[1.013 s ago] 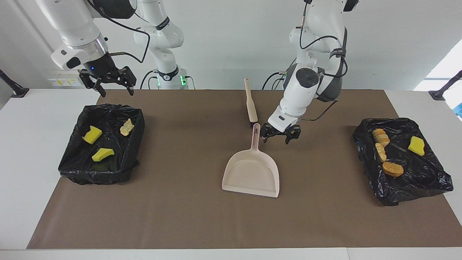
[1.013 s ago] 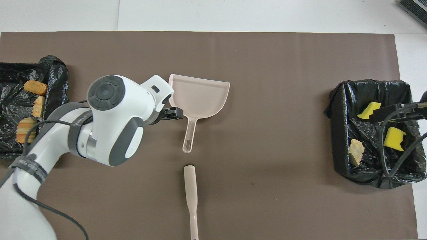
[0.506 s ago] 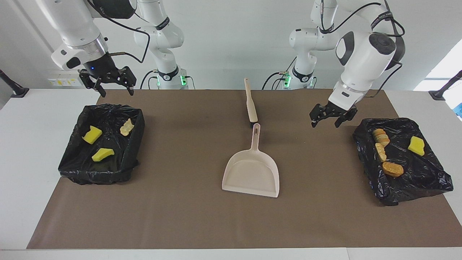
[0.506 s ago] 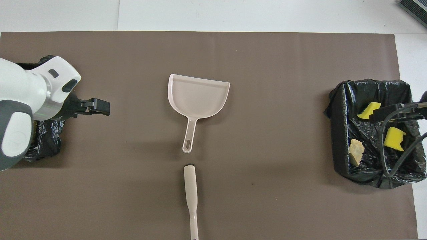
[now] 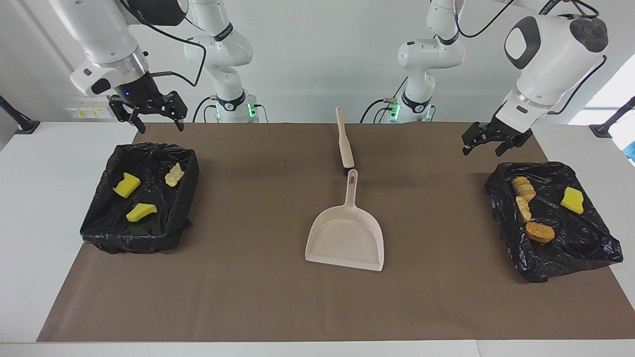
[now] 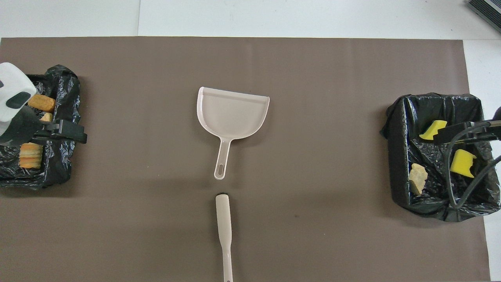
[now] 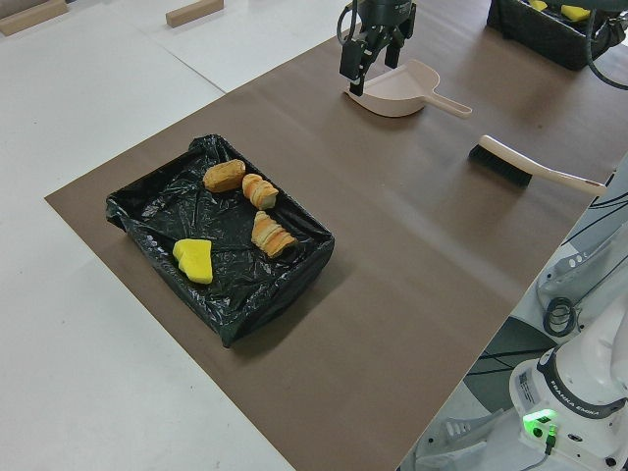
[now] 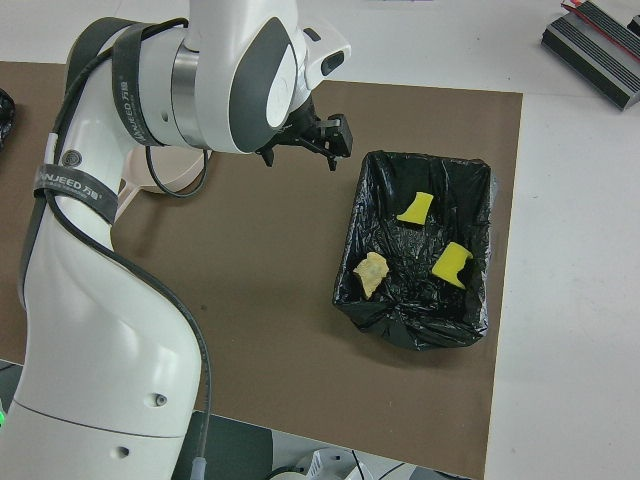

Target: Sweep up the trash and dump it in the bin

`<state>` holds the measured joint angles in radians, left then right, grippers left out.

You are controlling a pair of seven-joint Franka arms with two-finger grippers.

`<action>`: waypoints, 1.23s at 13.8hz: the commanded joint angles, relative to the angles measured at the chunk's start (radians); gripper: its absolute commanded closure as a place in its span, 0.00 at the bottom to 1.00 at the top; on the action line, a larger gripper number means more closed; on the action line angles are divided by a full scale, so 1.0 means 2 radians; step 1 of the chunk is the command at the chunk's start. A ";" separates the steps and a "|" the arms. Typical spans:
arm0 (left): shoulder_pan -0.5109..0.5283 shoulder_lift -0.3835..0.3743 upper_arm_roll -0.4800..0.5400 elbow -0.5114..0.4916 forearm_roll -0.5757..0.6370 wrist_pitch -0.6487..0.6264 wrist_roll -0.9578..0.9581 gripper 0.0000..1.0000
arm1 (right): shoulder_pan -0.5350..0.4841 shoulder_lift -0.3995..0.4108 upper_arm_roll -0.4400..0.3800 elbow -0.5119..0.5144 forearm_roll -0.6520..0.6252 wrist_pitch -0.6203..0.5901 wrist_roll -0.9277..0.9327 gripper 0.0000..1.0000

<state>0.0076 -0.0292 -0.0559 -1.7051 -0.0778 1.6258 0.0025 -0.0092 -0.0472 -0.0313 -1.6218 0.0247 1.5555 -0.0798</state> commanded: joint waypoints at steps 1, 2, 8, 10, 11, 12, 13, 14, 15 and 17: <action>0.002 -0.012 -0.001 0.053 0.029 -0.072 0.006 0.00 | -0.002 -0.007 0.002 -0.007 0.003 0.001 0.007 0.00; 0.002 -0.022 -0.001 0.055 0.029 -0.082 0.006 0.00 | -0.002 -0.007 0.002 -0.007 0.003 0.001 0.007 0.00; -0.001 -0.038 -0.002 0.033 0.028 -0.077 0.003 0.00 | -0.002 -0.007 0.002 -0.007 0.003 0.001 0.007 0.00; 0.002 -0.035 -0.002 0.037 0.027 -0.071 0.003 0.00 | -0.002 -0.007 0.002 -0.007 0.003 0.001 0.007 0.00; 0.002 -0.035 -0.002 0.042 0.027 -0.064 0.001 0.00 | -0.002 -0.007 0.002 -0.007 0.003 0.001 0.007 0.00; 0.002 -0.035 -0.001 0.045 0.025 -0.054 0.000 0.00 | -0.002 -0.007 0.002 -0.007 0.003 0.001 0.007 0.00; 0.002 -0.035 -0.001 0.045 0.024 -0.048 0.000 0.00 | -0.002 -0.007 0.002 -0.007 0.003 0.001 0.007 0.00; 0.002 -0.035 -0.001 0.044 0.024 -0.044 -0.001 0.00 | -0.002 -0.007 0.002 -0.007 0.003 0.001 0.007 0.00; 0.002 -0.035 -0.001 0.044 0.024 -0.044 -0.001 0.00 | -0.002 -0.007 0.002 -0.007 0.003 0.001 0.007 0.00; 0.002 -0.036 -0.001 0.043 0.025 -0.045 -0.001 0.00 | -0.002 -0.007 0.002 -0.007 0.003 0.001 0.007 0.00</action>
<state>0.0075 -0.0933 -0.0565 -1.6160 -0.0382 1.5241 0.0024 -0.0092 -0.0472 -0.0313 -1.6218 0.0247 1.5555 -0.0798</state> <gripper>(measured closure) 0.000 0.000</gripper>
